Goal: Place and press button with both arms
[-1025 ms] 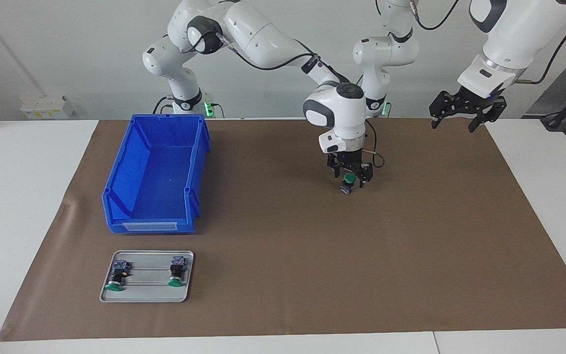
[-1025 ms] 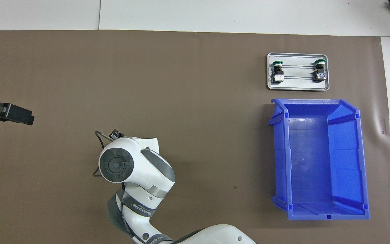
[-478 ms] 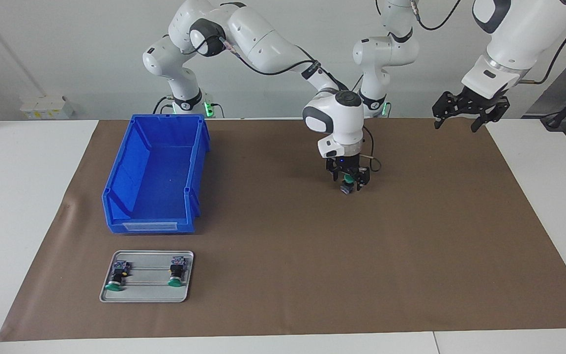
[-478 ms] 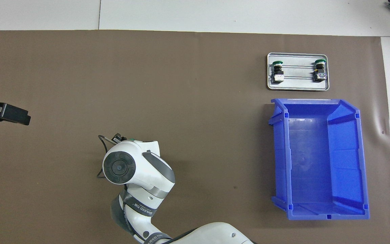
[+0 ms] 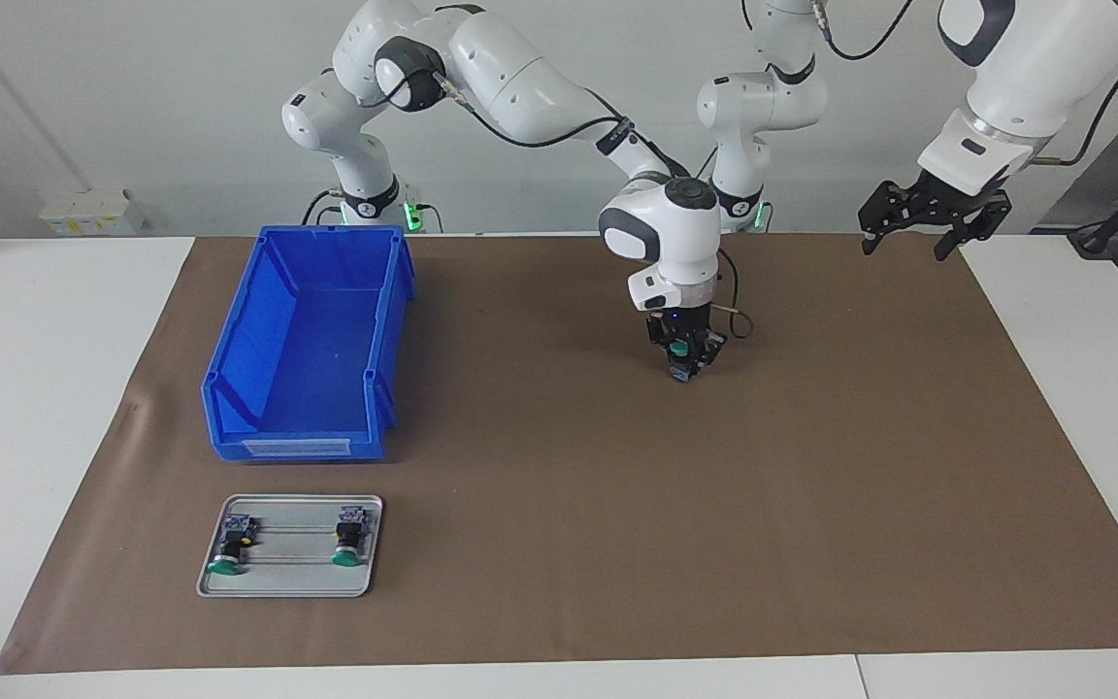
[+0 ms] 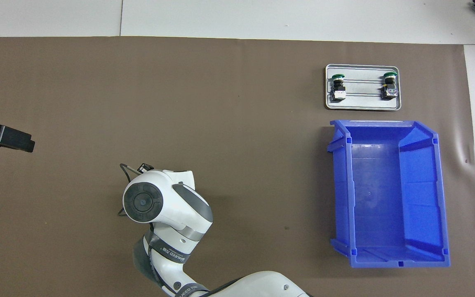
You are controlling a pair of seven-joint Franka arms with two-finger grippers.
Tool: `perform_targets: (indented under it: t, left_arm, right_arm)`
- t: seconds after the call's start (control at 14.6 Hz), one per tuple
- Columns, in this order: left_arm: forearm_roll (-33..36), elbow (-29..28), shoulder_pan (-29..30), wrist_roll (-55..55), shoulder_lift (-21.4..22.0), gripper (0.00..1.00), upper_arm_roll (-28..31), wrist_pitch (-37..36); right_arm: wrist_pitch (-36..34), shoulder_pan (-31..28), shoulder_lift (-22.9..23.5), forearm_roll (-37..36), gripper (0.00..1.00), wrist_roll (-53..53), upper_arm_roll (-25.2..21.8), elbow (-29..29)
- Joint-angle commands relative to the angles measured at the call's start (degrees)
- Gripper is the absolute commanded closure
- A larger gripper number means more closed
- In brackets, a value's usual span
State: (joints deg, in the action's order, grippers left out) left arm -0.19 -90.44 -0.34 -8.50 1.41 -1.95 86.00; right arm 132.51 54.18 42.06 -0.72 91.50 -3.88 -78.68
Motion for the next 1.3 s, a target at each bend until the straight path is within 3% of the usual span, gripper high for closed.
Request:
perform_targets:
  t: [0.0,0.21,0.34,0.75,1.03,1.23]
  left_arm:
    - [0.63,-2.29,0.69,-0.64,1.84,0.00,-0.43,0.93]
    - [0.63,-2.29,0.69,-0.64,1.84,0.00,-0.34,0.93]
    - [0.63,-2.29,0.69,-0.64,1.84,0.00,-0.43,0.93]
    - [0.63,-2.29,0.69,-0.64,1.84,0.00,-0.43,0.93]
    - [0.63,-2.29,0.69,-0.64,1.84,0.00,-0.43,0.93]
    - [0.63,-2.29,0.69,-0.64,1.84,0.00,-0.43,0.93]
  right_arm:
    - [-2.08,-0.65,-1.18,-0.15,1.00,-0.80,0.02,0.45]
    - [-8.64,-1.35,-5.30,-3.04,1.00,-2.54,-0.86,0.98]
    - [-14.01,-4.68,-11.09,-4.37,1.00,-8.06,-0.77,-0.85]
    - [-24.04,-20.48,-30.69,-4.29,1.00,-40.28,-0.77,-12.89]
    - [-25.90,-33.41,-39.93,-4.29,1.00,-66.49,-0.77,-23.25]
    - [-18.11,-40.89,-44.59,-4.37,1.00,-77.13,-0.86,-35.45]
